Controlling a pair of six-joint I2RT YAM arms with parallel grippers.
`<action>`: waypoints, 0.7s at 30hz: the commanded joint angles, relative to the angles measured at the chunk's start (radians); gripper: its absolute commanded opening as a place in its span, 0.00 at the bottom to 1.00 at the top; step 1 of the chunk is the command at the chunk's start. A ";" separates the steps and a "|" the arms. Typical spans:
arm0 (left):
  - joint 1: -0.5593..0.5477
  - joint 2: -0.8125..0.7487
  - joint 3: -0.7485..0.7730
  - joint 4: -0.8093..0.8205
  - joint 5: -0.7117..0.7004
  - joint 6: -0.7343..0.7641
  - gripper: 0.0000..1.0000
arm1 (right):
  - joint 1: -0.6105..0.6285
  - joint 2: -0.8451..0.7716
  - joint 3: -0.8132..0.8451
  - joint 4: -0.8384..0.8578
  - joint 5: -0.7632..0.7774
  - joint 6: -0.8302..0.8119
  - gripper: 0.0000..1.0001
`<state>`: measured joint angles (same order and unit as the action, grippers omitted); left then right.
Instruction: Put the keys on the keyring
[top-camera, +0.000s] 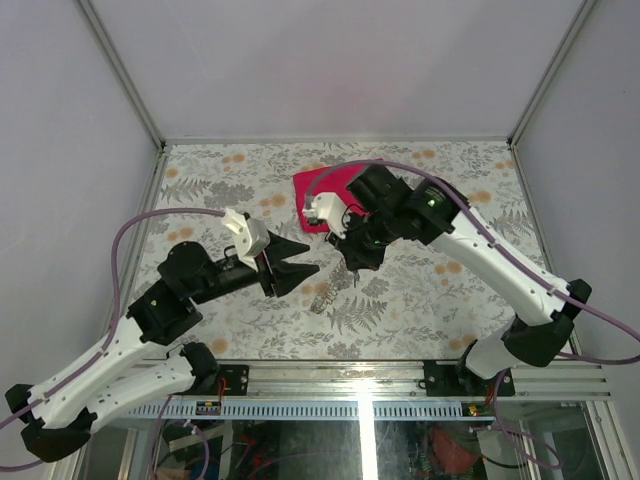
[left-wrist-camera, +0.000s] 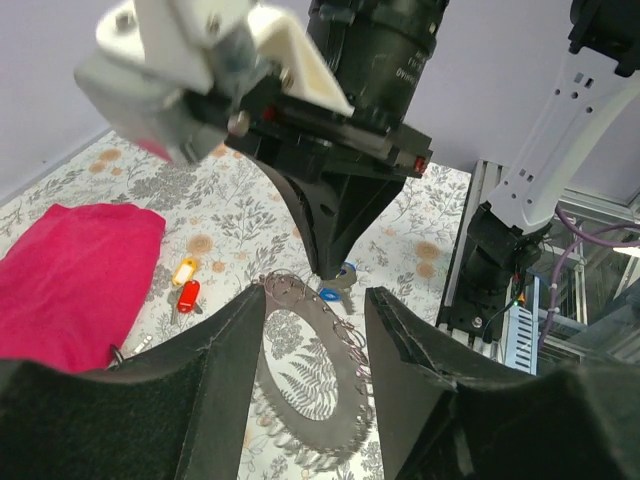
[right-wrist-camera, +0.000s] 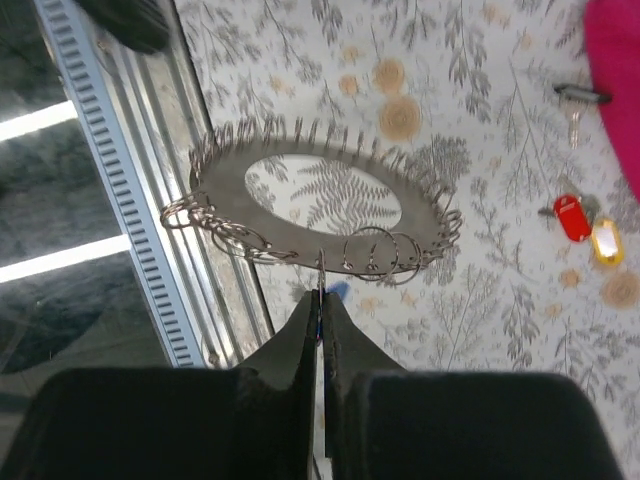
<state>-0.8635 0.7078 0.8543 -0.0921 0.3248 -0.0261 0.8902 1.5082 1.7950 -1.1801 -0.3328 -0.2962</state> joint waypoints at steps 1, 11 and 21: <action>-0.002 -0.045 -0.031 0.003 -0.017 0.017 0.46 | 0.028 0.023 0.054 -0.126 0.146 0.046 0.00; -0.002 0.012 -0.021 0.028 0.160 0.089 0.45 | 0.043 -0.047 0.043 -0.069 0.013 0.015 0.00; -0.002 0.126 0.035 0.057 0.298 0.109 0.42 | 0.051 -0.128 -0.009 -0.004 -0.125 -0.008 0.00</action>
<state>-0.8635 0.8124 0.8360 -0.1059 0.5472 0.0582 0.9306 1.4418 1.7821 -1.2324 -0.3683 -0.2890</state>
